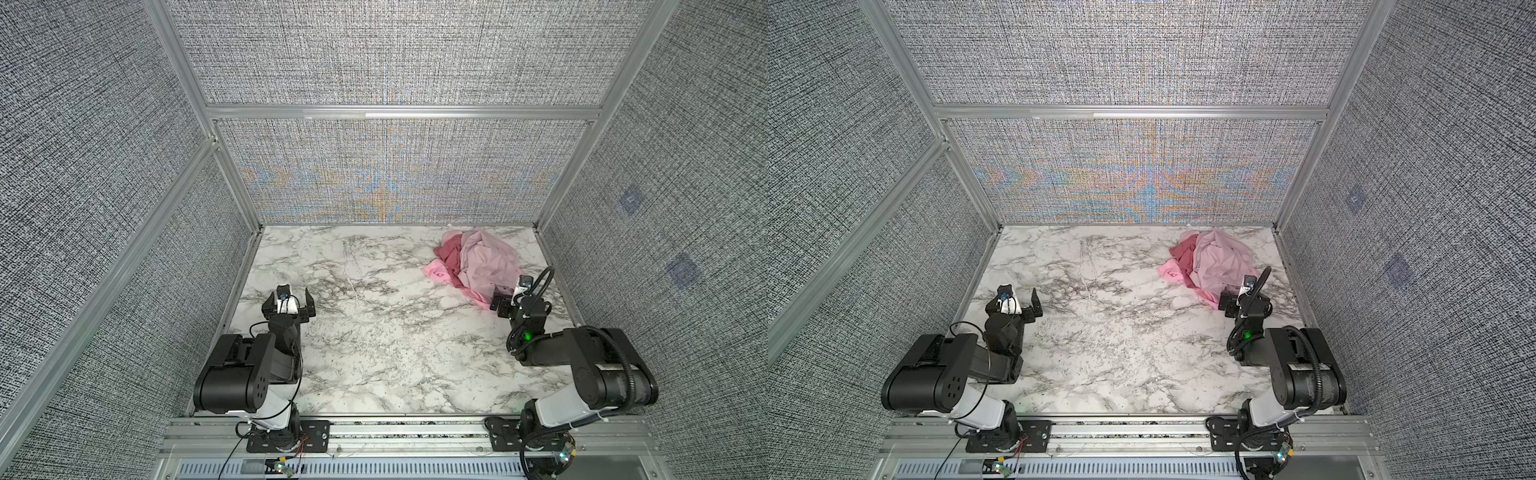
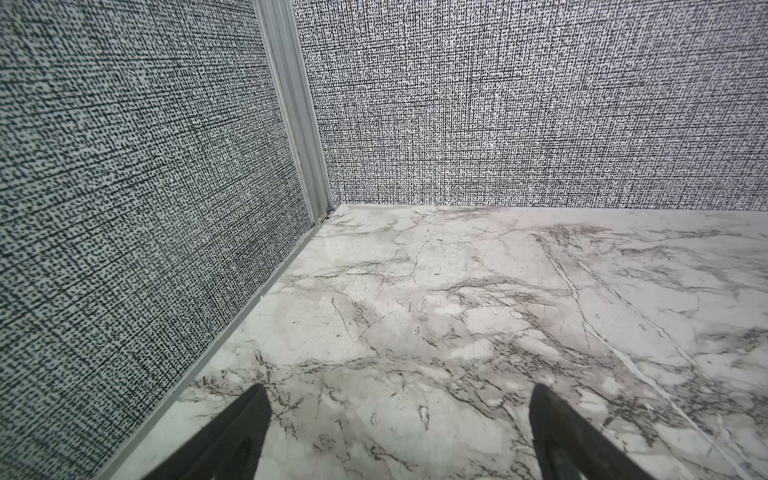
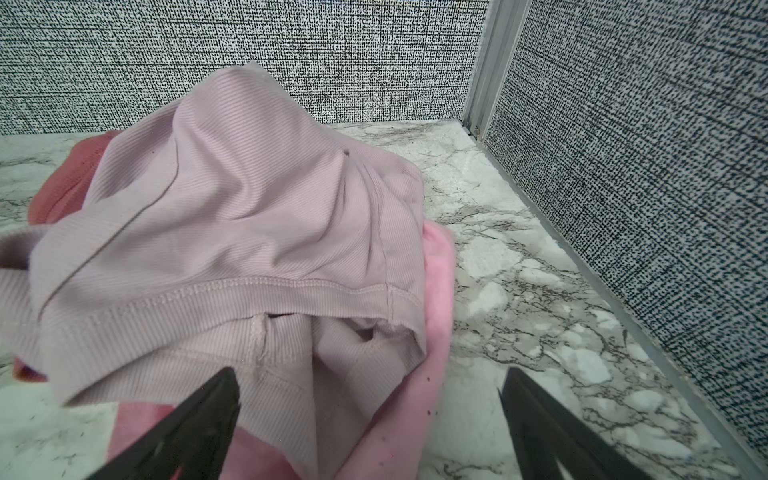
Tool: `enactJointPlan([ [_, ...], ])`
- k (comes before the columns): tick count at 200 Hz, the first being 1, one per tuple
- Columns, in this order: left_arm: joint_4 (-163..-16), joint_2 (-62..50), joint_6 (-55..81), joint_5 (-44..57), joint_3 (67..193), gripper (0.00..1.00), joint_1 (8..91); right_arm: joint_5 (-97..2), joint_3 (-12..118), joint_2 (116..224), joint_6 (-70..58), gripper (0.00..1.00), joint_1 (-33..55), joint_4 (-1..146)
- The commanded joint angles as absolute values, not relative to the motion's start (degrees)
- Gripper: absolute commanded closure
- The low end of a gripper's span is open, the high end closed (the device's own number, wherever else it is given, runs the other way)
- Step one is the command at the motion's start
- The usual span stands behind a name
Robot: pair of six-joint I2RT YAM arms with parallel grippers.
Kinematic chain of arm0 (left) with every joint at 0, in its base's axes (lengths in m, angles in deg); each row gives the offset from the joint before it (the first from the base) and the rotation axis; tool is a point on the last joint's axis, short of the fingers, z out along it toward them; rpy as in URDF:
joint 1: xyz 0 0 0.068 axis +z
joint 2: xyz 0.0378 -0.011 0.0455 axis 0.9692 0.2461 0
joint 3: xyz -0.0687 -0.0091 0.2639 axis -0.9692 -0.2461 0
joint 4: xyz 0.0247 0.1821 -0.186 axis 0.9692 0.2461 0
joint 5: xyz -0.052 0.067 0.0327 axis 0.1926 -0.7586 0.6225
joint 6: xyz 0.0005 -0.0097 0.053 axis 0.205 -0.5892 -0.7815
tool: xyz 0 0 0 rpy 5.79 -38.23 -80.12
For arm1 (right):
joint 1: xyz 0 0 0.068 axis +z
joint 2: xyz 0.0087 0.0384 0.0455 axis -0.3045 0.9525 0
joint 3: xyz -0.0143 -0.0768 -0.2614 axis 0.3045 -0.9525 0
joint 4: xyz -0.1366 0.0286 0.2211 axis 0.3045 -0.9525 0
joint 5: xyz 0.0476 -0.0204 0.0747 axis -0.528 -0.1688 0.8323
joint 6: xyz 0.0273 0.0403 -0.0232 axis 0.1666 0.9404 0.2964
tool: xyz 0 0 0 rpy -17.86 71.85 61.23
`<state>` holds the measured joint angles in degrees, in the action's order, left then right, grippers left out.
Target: Pick out a specific cloth from the pile
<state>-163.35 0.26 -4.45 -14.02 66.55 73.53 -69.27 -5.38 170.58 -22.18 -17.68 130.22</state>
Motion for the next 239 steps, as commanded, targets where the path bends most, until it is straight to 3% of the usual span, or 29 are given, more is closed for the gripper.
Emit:
enactJointPlan([
  [1,-165.7,0.3,-4.2,-13.9,66.7,0.01,73.5,-69.0,-5.1,170.5,-21.9,0.01,-17.6,131.1],
  [135,-165.5,0.3,-4.2,-13.9,66.8,0.01,73.5,-65.4,-4.4,170.4,-21.2,0.01,-19.2,129.7],
  [152,-165.9,-0.5,-4.8,-14.1,66.6,0.13,73.3,-65.0,-4.6,169.4,-21.4,0.08,-19.2,129.7],
  [166,-160.8,-5.3,-4.8,-16.3,67.2,0.16,72.9,-66.1,-3.5,164.7,-23.5,0.09,-17.6,123.5],
  [199,-135.5,-21.1,-0.6,-17.9,74.8,0.23,71.6,-70.0,9.1,151.6,-20.4,0.13,-13.4,94.0],
  [239,-116.8,-27.4,11.0,-14.5,84.0,0.32,67.9,-73.5,23.0,153.8,-19.9,0.16,-2.5,76.4],
])
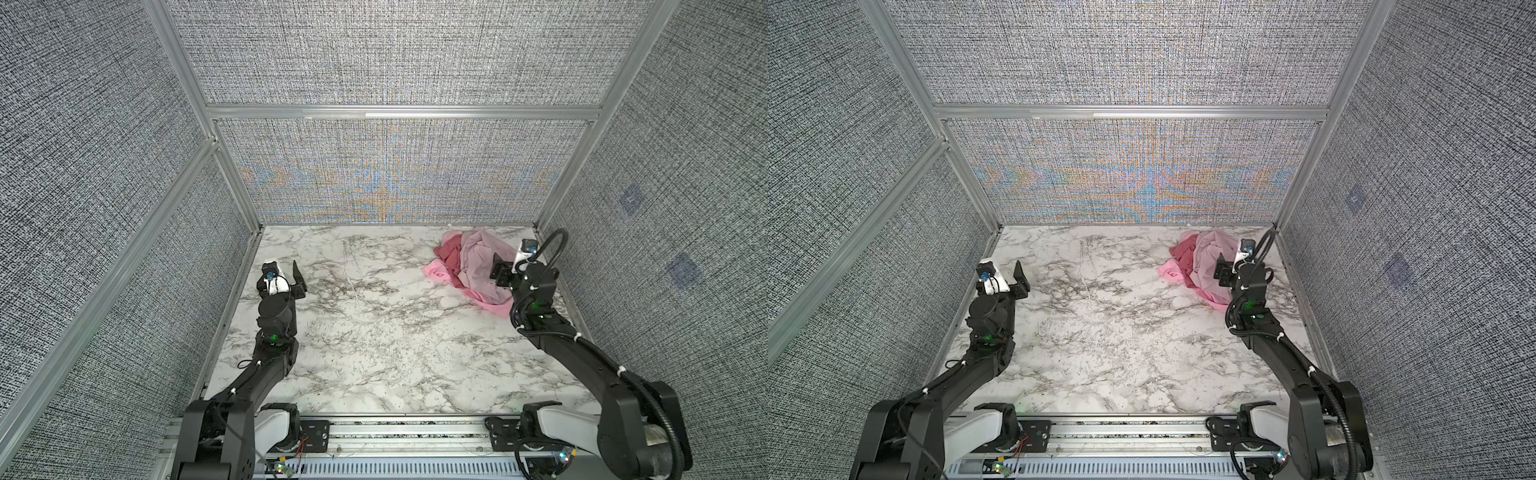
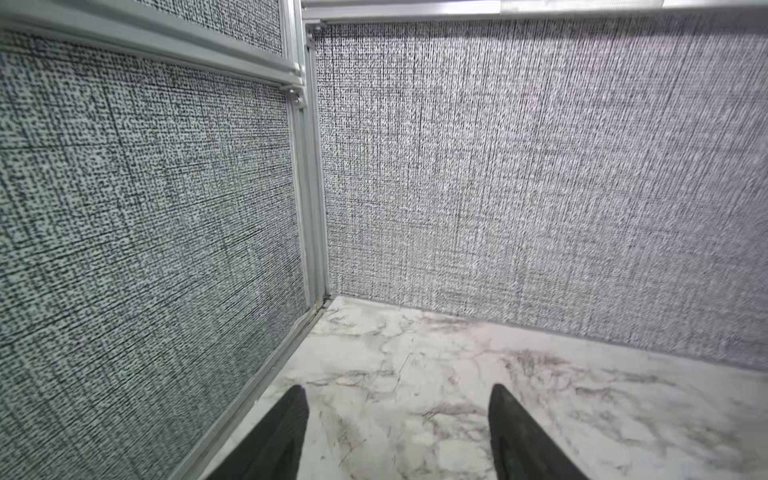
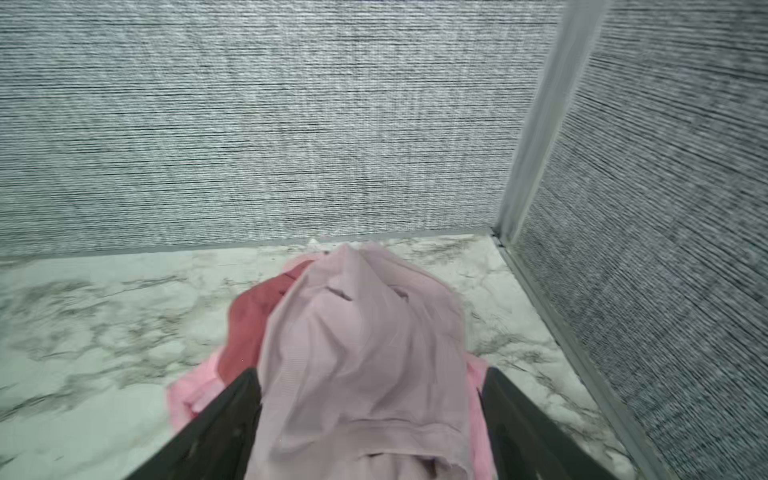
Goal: Pick out a specific cloth from the pile
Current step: 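Reach the right gripper into the pile and grasp the bright pink cloth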
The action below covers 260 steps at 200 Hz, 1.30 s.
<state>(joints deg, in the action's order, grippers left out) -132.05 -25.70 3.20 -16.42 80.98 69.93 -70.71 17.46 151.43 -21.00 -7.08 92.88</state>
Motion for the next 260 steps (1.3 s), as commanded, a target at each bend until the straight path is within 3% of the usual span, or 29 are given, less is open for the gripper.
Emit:
enactJointPlan([
  [1,-116.4,-27.6,11.1,-14.3,84.2,0.32,67.7,-73.4,23.3,154.0,-19.9,0.16,-2.3,76.2],
  [51,-99.8,-28.4,15.7,-15.6,91.9,0.36,62.5,-69.2,42.1,175.3,-17.7,0.21,5.8,68.1],
  [138,-99.1,-34.2,15.6,-14.0,88.8,0.36,62.3,-70.3,64.9,201.4,-17.0,0.29,7.6,54.8],
  [191,-99.5,-32.9,16.0,-12.7,89.1,0.36,62.3,-72.3,69.8,206.9,-17.6,0.34,7.6,51.6],
  [260,-100.4,-33.2,16.1,-14.1,87.9,0.36,62.3,-74.3,74.0,211.7,-18.8,0.47,7.6,48.0],
])
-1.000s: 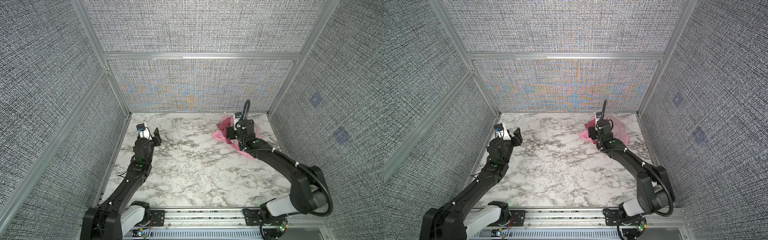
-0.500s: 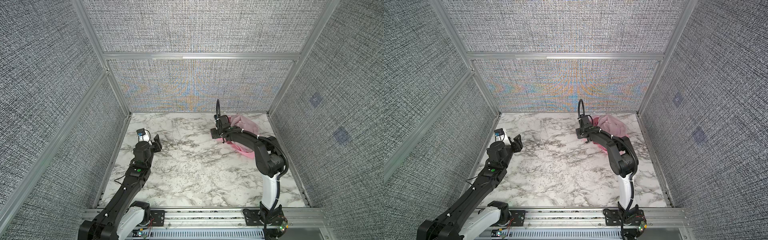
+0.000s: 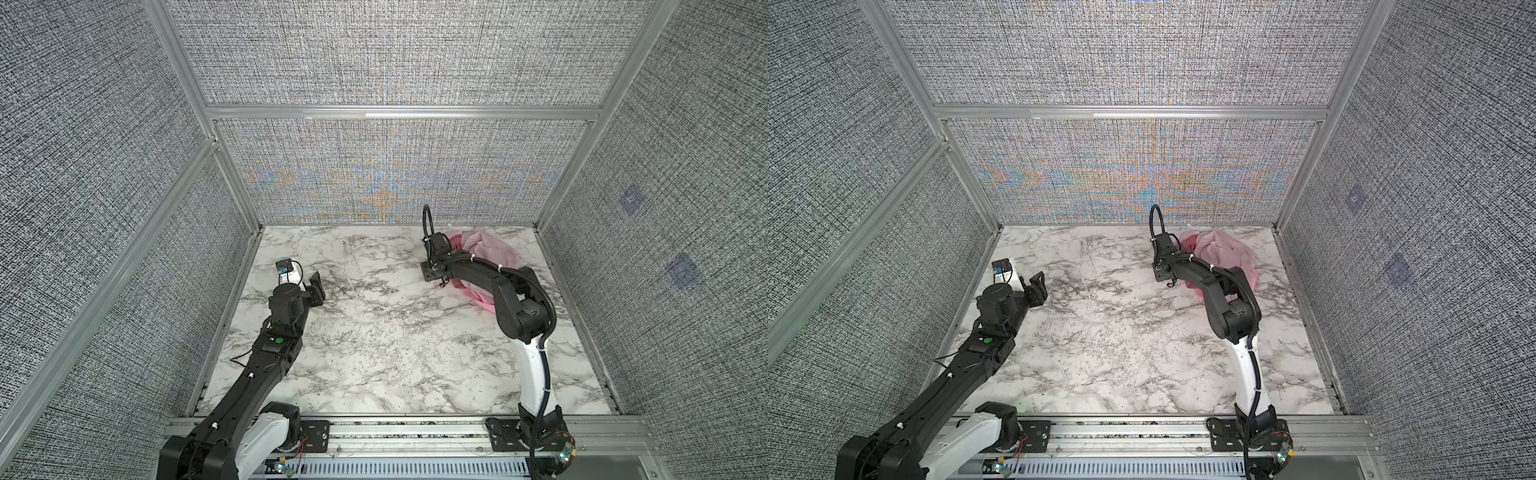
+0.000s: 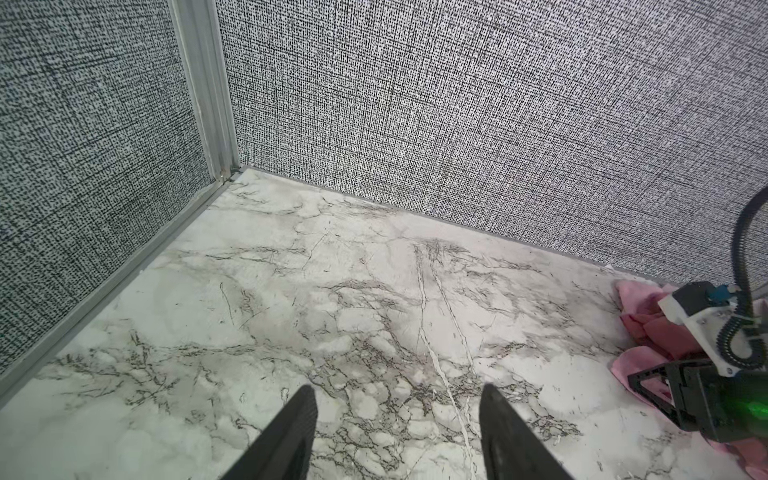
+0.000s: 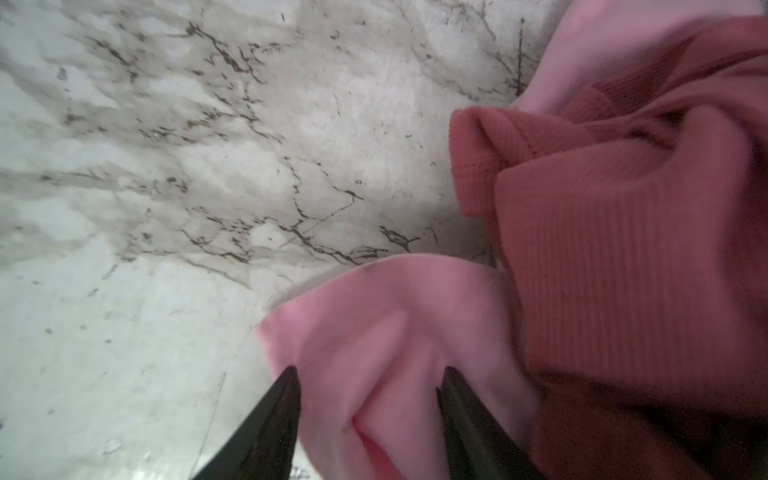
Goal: Pick out a specific cloth from the pile
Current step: 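Reach the right gripper into the pile and grasp the bright pink cloth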
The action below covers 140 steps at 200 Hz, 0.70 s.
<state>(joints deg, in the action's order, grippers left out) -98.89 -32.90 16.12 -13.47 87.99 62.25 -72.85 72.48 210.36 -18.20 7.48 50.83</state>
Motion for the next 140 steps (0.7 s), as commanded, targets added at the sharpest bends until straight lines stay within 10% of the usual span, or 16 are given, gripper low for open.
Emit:
enactJointPlan([
  [1,-100.4,-33.2,16.2,-14.1,87.9,0.36,62.3,-74.3,74.2,211.8,-18.8,0.48,7.6,47.9],
  [48,-100.0,-33.8,16.0,-14.9,87.8,0.36,62.2,-74.5,78.0,214.8,-18.3,1.0,7.6,45.7],
  [140,-98.6,-34.8,16.2,-15.3,89.2,0.36,62.3,-68.9,67.8,193.2,-15.9,1.0,5.3,54.4],
])
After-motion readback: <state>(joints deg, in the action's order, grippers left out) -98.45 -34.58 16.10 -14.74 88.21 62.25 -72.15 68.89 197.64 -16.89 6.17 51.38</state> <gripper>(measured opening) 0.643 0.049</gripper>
